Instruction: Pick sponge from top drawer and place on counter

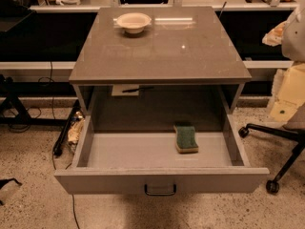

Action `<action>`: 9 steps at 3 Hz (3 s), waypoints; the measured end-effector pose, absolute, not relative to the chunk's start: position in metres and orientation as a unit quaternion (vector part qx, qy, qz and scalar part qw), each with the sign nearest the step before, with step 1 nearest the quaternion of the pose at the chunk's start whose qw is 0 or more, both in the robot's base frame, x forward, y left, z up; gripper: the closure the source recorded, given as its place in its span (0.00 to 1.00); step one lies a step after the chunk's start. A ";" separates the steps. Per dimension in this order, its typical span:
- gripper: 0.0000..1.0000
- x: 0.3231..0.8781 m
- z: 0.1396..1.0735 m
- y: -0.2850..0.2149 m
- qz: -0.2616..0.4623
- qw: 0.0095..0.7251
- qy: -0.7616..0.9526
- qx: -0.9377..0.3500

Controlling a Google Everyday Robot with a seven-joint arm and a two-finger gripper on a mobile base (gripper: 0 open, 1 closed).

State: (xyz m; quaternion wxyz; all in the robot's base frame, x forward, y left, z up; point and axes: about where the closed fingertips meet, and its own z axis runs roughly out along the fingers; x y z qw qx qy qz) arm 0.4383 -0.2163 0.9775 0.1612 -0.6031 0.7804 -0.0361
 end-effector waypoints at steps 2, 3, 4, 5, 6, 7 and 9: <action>0.00 0.453 0.972 -0.210 -0.030 0.182 0.803 -0.567; 0.00 0.502 0.934 -0.179 -0.004 0.208 0.845 -0.493; 0.00 0.531 0.890 -0.160 0.007 0.206 0.876 -0.435; 0.00 0.540 0.843 -0.144 0.004 0.184 0.904 -0.385; 0.00 0.538 0.842 -0.145 0.010 0.182 0.919 -0.350; 0.00 0.538 0.838 -0.144 0.013 0.178 0.921 -0.347; 0.00 0.559 0.740 -0.131 0.059 0.122 0.955 -0.264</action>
Offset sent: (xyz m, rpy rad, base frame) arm 0.0445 0.0150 -0.0209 0.1423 -0.0440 -0.2395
